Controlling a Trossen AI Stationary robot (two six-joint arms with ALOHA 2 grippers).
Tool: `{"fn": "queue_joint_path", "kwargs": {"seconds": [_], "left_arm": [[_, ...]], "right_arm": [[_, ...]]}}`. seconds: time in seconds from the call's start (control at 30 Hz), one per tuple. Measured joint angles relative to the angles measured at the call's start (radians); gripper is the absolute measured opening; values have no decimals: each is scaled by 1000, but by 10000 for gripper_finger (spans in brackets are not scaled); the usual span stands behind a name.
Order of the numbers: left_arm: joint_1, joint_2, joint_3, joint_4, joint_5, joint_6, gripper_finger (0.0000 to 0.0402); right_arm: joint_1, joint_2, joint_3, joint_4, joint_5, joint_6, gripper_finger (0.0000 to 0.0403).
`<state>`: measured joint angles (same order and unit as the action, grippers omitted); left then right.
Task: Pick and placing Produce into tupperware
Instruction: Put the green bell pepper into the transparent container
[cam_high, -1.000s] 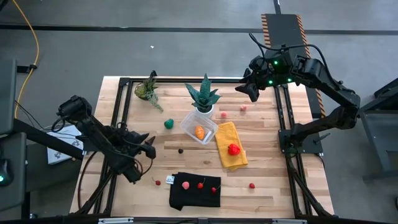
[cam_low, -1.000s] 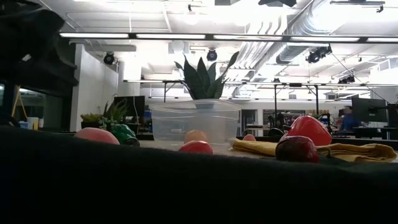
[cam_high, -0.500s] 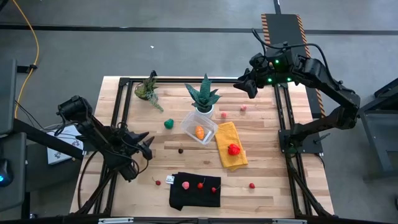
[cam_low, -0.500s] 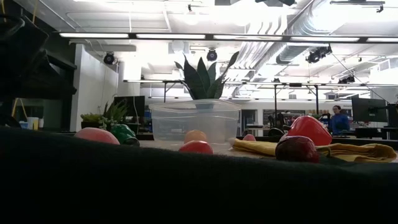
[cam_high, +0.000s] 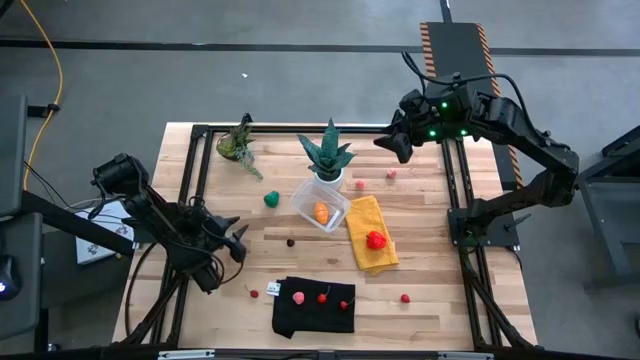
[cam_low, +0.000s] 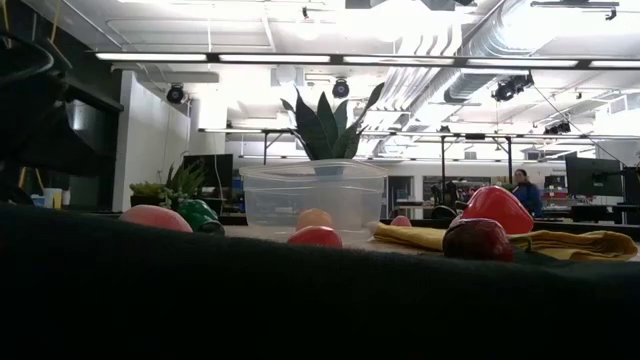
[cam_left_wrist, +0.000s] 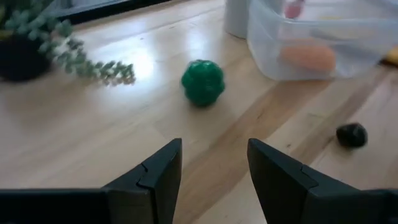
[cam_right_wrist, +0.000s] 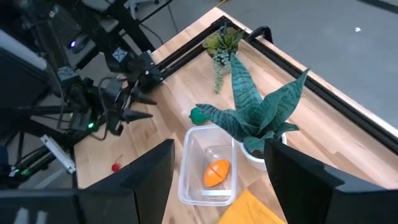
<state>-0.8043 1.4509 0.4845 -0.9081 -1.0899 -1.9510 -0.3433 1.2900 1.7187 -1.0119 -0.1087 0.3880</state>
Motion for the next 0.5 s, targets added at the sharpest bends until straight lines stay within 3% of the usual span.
{"fn": "queue_joint_path", "kwargs": {"seconds": [0.13,0.27,0.5], "left_arm": [[0,0,-7,81,-76,155,173],[0,0,-7,111,-163,176,180],[0,0,-69,227,-145,136,253]], "right_arm": [[6,0,0,0,3,23,238],[23,0,0,0,29,29,238],[50,0,0,0,47,61,238]]}}
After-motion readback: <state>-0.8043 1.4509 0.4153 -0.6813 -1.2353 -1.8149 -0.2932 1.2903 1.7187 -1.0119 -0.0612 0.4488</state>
